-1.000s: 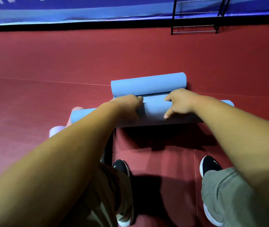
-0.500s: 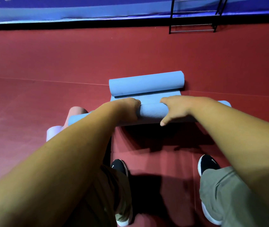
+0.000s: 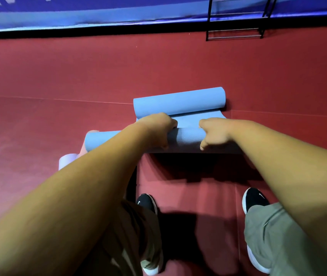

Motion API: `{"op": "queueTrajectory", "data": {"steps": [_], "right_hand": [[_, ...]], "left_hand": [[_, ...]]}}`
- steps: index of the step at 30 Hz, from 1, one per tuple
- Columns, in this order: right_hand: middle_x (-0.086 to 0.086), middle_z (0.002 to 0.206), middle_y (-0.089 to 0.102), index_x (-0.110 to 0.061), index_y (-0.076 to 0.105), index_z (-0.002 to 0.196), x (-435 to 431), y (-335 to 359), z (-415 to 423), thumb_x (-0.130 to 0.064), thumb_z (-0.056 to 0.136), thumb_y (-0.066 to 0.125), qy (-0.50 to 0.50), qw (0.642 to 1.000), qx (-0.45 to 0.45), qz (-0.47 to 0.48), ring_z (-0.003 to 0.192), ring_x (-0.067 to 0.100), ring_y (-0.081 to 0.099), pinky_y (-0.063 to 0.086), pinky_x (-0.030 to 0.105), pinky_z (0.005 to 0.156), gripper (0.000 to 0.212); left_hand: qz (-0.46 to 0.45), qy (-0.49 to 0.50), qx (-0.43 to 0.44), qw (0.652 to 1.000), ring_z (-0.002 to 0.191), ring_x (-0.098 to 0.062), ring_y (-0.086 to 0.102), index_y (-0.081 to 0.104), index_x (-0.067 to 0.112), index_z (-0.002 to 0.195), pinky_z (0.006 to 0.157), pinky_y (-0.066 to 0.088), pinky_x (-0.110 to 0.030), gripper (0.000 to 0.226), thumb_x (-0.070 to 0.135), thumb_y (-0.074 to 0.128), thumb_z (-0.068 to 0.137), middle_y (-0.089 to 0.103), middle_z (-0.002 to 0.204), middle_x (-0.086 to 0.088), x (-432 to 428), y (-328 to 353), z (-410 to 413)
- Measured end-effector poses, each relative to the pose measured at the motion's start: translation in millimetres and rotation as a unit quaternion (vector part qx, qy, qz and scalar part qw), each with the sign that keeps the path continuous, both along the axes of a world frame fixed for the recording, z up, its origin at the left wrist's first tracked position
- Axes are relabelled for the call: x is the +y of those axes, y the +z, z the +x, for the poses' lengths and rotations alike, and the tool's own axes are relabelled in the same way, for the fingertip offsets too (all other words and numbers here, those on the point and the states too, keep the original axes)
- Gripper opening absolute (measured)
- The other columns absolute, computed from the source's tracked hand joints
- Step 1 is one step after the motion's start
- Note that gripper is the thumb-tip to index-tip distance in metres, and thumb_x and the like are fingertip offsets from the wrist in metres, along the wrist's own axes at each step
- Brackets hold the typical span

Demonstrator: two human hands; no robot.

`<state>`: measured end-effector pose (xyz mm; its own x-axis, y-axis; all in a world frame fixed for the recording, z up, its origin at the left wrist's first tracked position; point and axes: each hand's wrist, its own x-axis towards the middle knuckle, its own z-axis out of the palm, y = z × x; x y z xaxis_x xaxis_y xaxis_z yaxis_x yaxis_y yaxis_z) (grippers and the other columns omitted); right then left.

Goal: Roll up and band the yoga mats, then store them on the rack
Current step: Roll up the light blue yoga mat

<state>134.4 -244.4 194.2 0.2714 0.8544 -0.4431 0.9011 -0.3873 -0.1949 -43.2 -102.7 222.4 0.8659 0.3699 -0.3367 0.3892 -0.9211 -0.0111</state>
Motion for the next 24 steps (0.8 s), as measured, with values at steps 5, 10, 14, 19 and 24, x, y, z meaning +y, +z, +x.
{"op": "queueTrajectory", "data": {"steps": [5, 10, 14, 19, 24], "right_hand": [[0.003, 0.113, 0.056, -0.019, 0.062, 0.117, 0.9, 1.1, 6.1, -0.048, 0.075, 0.091, -0.002, 0.999, -0.020, 0.044, 0.114, 0.030, 0.058, 0.049, 0.039, 0.088, 0.058], [0.004, 0.149, 0.058, -0.024, 0.053, 0.152, 4.5, -3.2, 5.5, -0.043, 0.081, 0.087, -0.006, 0.998, -0.001, 0.064, 0.135, 0.028, 0.055, 0.048, 0.036, 0.101, 0.081], [0.001, 0.130, 0.067, -0.023, 0.063, 0.141, 1.7, -1.7, 7.7, -0.038, 0.084, 0.085, -0.016, 0.998, 0.036, 0.051, 0.115, 0.024, 0.061, 0.042, 0.029, 0.085, 0.063], [-0.006, 0.107, 0.074, -0.028, 0.075, 0.117, -2.6, -0.6, 7.9, -0.036, 0.081, 0.085, -0.021, 0.997, 0.054, 0.046, 0.101, 0.019, 0.067, 0.051, 0.031, 0.081, 0.038], [-0.007, 0.108, 0.075, -0.031, 0.075, 0.120, -4.7, 2.0, 5.7, -0.036, 0.080, 0.087, -0.036, 0.995, 0.079, 0.042, 0.097, 0.016, 0.068, 0.050, 0.029, 0.080, 0.042]], "left_hand": [[-0.002, 0.015, 0.011, 1.000, 0.090, -0.028, 0.058, 0.065, 0.018, 0.114, 0.073, 0.043, -0.035, 0.031, 0.027, 0.077, 0.087, 0.061, 0.103, -0.003, -5.7, -3.0, -1.2], [-0.023, 0.033, 0.027, 0.999, 0.090, -0.031, 0.064, 0.066, 0.019, 0.104, 0.072, 0.046, -0.036, 0.022, 0.025, 0.075, 0.084, 0.066, 0.101, -0.005, -2.5, -3.5, -0.8], [-0.027, 0.031, 0.018, 0.999, 0.091, -0.030, 0.062, 0.062, 0.019, 0.103, 0.073, 0.045, -0.035, 0.020, 0.027, 0.070, 0.087, 0.067, 0.106, -0.006, -3.9, -2.5, -1.5], [-0.013, 0.016, -0.002, 1.000, 0.093, -0.030, 0.057, 0.050, 0.019, 0.108, 0.077, 0.040, -0.034, 0.035, 0.039, 0.072, 0.089, 0.066, 0.119, -0.010, -12.9, -7.7, -1.8], [0.039, 0.021, 0.019, 0.999, 0.109, -0.033, 0.065, 0.051, 0.014, 0.124, 0.077, 0.044, -0.037, 0.065, 0.044, 0.088, 0.080, 0.066, 0.120, -0.007, -16.1, -9.5, 2.2]]}}
